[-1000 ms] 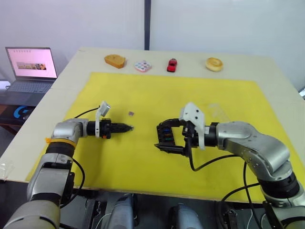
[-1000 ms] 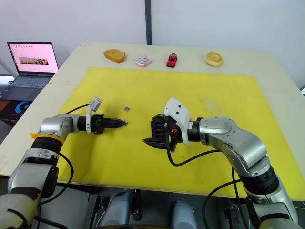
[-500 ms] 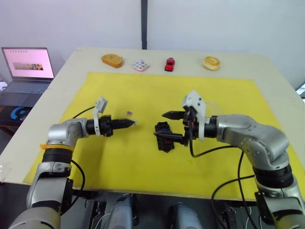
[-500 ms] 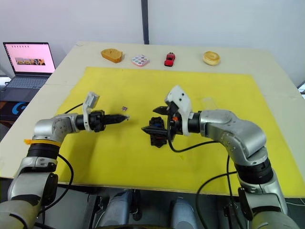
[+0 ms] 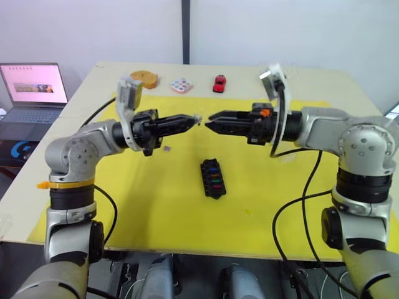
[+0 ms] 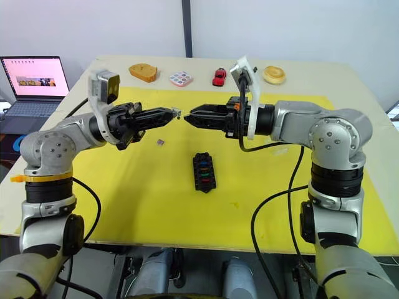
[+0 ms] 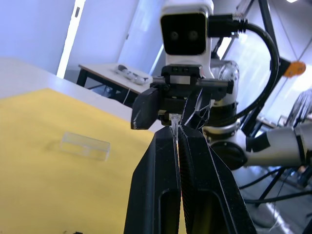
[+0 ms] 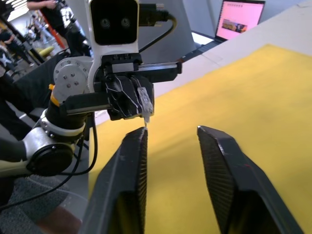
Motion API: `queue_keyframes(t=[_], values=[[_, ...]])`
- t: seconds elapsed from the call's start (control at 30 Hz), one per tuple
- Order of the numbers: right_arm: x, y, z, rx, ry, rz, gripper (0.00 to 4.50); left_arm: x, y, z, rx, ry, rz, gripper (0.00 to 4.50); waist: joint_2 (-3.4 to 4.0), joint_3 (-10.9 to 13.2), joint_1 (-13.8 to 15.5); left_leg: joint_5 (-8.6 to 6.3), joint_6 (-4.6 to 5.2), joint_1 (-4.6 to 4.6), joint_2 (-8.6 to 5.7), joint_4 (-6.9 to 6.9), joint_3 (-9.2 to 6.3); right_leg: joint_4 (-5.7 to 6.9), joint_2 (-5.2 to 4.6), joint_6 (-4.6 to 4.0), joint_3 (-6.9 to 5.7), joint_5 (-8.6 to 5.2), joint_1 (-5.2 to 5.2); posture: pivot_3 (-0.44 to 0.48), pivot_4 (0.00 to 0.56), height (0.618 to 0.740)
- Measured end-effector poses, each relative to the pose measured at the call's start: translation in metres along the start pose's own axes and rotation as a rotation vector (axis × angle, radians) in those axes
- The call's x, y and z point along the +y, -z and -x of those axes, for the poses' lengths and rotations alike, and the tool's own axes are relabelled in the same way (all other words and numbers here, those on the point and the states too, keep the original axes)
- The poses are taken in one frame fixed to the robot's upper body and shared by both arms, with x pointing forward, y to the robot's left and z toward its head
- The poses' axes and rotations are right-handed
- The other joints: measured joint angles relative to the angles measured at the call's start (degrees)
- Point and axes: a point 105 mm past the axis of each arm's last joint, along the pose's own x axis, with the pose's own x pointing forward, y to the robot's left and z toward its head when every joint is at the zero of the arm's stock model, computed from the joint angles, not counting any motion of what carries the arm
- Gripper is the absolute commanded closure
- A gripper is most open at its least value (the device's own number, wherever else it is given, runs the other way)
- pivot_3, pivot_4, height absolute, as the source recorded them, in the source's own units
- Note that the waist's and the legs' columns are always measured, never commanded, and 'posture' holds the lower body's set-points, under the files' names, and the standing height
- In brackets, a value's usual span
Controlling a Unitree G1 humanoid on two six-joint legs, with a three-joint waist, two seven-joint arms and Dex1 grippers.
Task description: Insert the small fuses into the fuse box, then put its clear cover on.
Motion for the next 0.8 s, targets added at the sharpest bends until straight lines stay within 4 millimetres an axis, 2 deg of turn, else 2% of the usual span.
queue_keyframes(t=[0.37,0.8], values=[[0.0076,0.0002,0.0005,-0.001,-0.070,-0.029,2.55,0.0020,0.0019,-0.0015,0.026,-0.003,-0.038,4.50,0.00,0.00,0.06,0.00,-0.01,-0.04,0.00,-0.01,0.00,-0.02,0.00,0.00,0.01,0.00,-0.06,0.000,0.150,0.740],[0.0094,-0.0003,-0.0004,-0.006,-0.071,-0.041,2.55,0.0037,0.0066,-0.0029,0.050,0.005,-0.042,4.50,0.00,0.00,0.13,0.01,-0.01,-0.10,0.01,-0.01,0.00,-0.02,0.00,0.00,0.01,0.00,-0.12,0.000,0.150,0.740]])
